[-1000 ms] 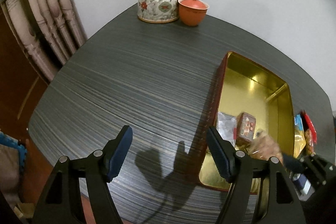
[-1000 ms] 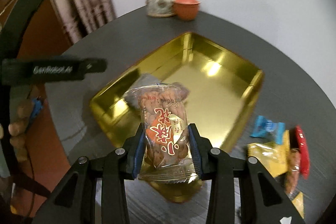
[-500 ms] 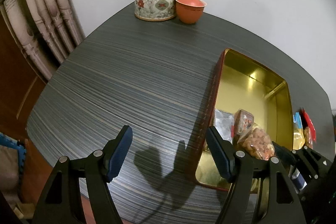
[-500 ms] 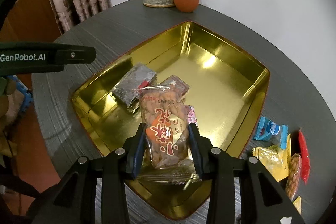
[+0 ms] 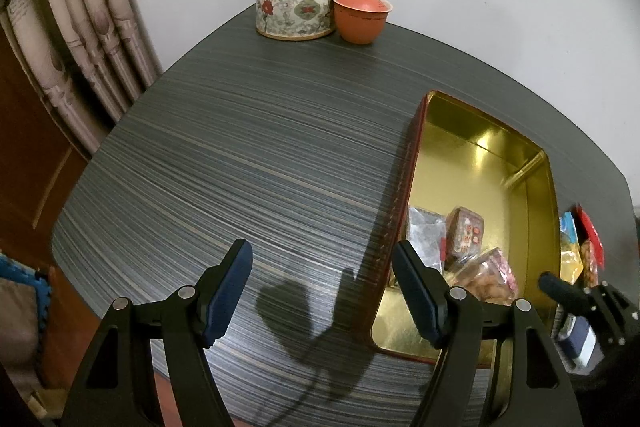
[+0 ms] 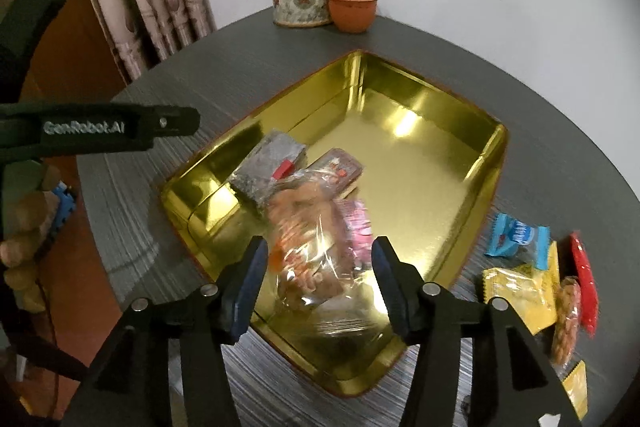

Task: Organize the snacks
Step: 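Grasp the blue-and-silver box with the right gripper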

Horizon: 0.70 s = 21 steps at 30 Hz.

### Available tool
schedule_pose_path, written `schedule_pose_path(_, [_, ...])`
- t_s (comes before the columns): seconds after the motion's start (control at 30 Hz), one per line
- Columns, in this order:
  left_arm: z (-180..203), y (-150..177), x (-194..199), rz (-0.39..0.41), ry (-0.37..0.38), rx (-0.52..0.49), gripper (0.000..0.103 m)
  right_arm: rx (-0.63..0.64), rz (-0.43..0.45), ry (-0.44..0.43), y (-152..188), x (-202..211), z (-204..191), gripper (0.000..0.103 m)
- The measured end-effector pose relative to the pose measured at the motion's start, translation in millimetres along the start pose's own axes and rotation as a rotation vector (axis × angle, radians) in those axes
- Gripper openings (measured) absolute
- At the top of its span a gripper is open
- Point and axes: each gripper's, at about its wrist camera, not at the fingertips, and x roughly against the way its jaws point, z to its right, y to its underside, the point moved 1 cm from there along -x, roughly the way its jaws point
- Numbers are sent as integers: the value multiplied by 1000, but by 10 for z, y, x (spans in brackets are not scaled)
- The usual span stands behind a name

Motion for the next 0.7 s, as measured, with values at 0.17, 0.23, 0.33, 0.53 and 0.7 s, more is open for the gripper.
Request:
schedule_pose_path(0.17, [28,11,6,4,-4,-15,73,-40,27,7,49,197,194,53])
schedule_pose_path(0.23, [47,20,6,5,-4,-22,73,-46,38,27,101,302,324,53])
schedule_pose_path(0.33, [80,31,10,5,-7,-34,73,-62,38,63,238,455,569,53])
schedule_pose_path(0.53, [172,56,14,6,-17,-66,73,-117,3,174,628,776,1244,64])
schedule_pose_path(0.7, [276,90,24,8,-26,-85,73,-164,-30,207,971,1028,1796,71])
